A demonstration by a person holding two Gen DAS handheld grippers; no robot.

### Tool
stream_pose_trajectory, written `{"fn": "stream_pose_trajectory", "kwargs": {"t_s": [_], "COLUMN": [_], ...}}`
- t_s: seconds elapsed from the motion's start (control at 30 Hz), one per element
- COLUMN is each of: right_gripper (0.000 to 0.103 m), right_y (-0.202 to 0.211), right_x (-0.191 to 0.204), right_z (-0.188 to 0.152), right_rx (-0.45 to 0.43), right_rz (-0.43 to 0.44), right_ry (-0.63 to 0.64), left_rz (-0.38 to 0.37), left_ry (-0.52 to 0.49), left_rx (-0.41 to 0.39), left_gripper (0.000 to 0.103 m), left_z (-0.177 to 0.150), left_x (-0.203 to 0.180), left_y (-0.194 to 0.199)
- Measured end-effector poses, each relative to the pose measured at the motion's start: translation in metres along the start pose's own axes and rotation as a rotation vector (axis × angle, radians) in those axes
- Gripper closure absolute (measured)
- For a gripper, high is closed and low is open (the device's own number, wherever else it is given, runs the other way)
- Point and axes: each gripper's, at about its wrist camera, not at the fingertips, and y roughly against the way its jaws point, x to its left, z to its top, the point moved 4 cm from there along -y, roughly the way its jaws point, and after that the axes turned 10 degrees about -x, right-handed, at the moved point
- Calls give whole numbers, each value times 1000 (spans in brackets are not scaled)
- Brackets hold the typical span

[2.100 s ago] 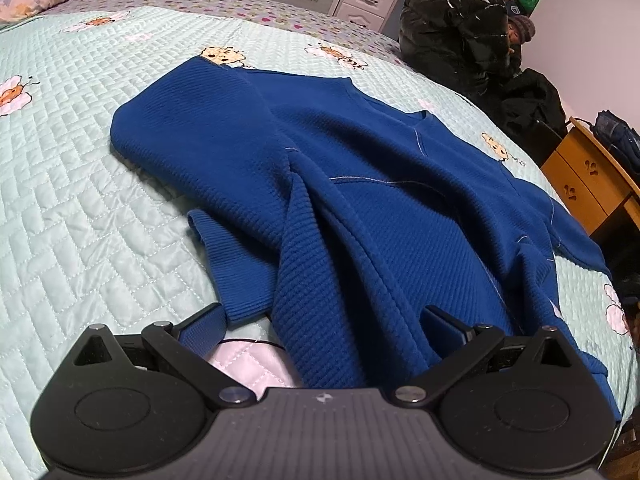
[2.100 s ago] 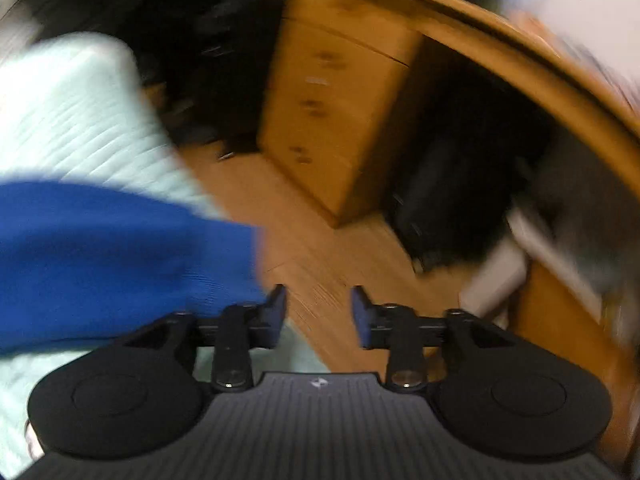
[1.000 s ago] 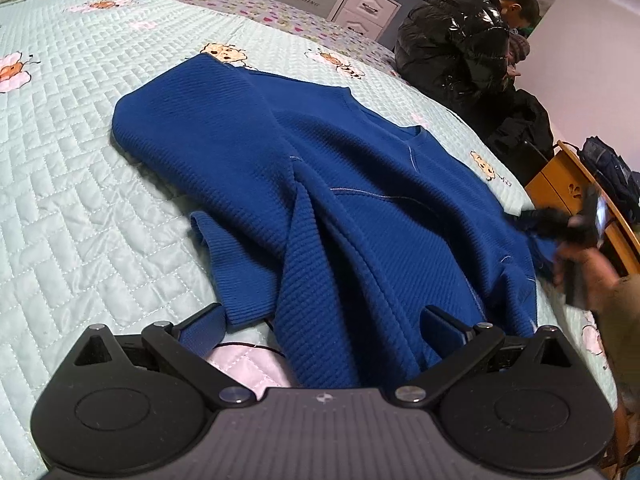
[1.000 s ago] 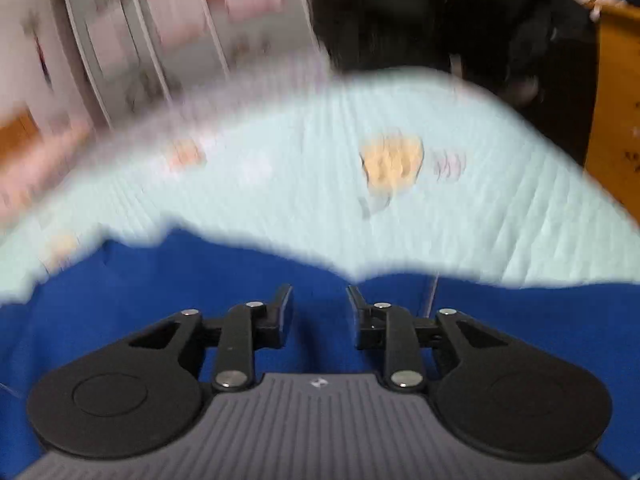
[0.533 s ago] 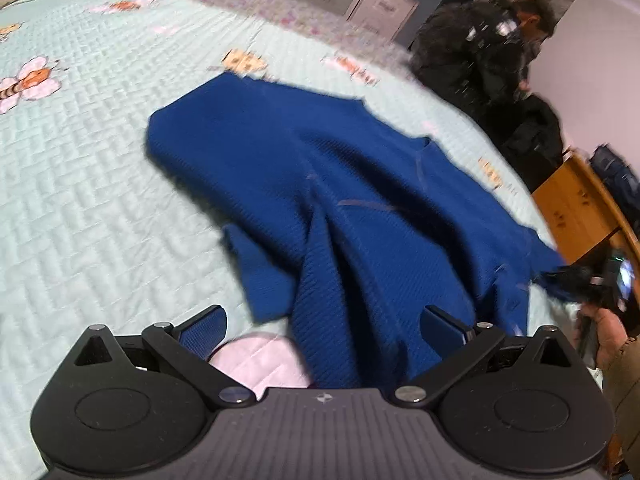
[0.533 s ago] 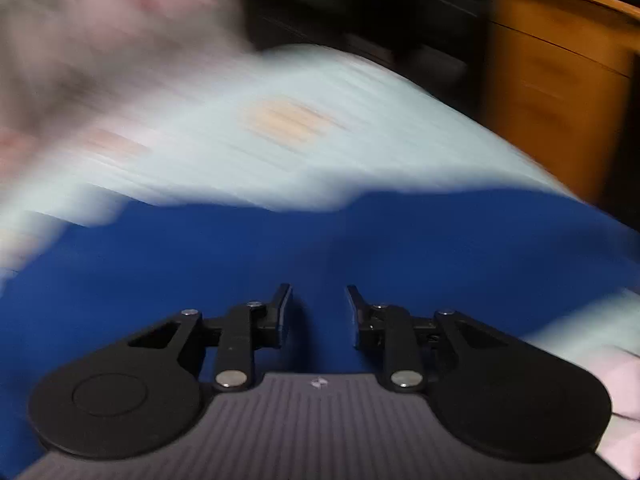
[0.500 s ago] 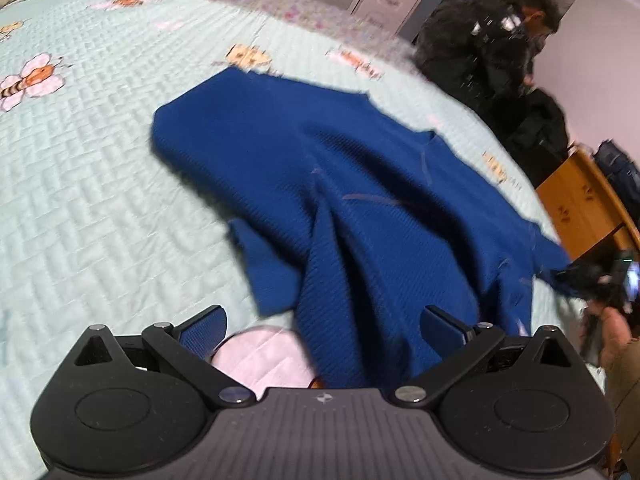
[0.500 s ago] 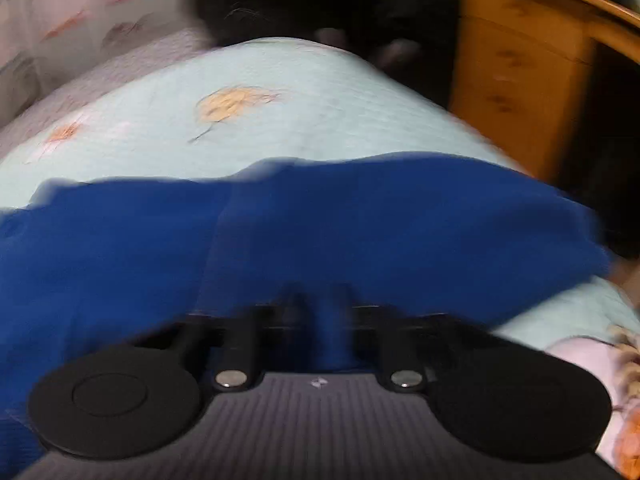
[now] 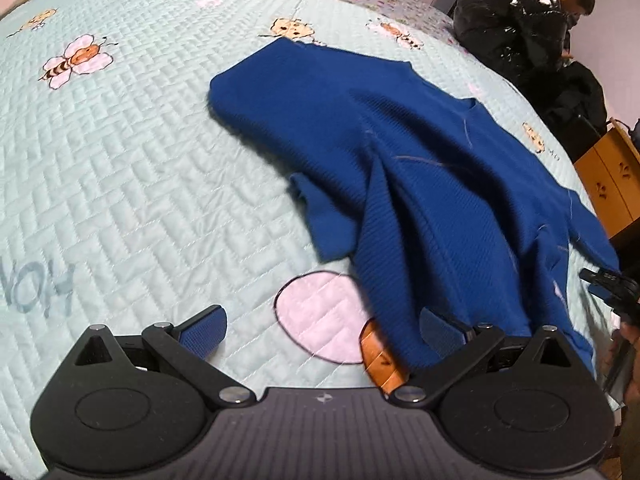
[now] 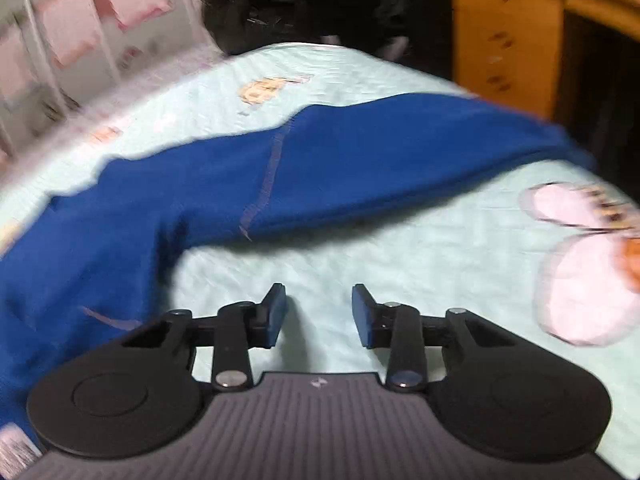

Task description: Fold clothes

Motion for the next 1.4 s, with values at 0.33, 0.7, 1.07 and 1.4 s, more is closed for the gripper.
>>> {"fn": "stream_pose_trajectory", "kwargs": {"t_s": [0.33, 0.7, 1.07, 1.4], "right_gripper": [46, 31, 19, 10], "right_y": [106, 118, 135, 114], "right_x": [115, 186, 201, 199], "right_z": [-3, -110, -87, -116], "right_rx": [-143, -33, -192, -125], "right_rz": [475, 452, 542, 570], "right_ry": [-82, 226, 148, 99], "left_rz": [74, 156, 106, 99], "left_ry": [-86, -179, -198, -230], "left_rx": [3, -34, -28, -28], "left_gripper": [1, 1, 1, 1], "left_z": [-3, 17, 34, 39], "left_x": [-4, -1, -21, -34], "left_y": [-4, -11, -34, -49]}}
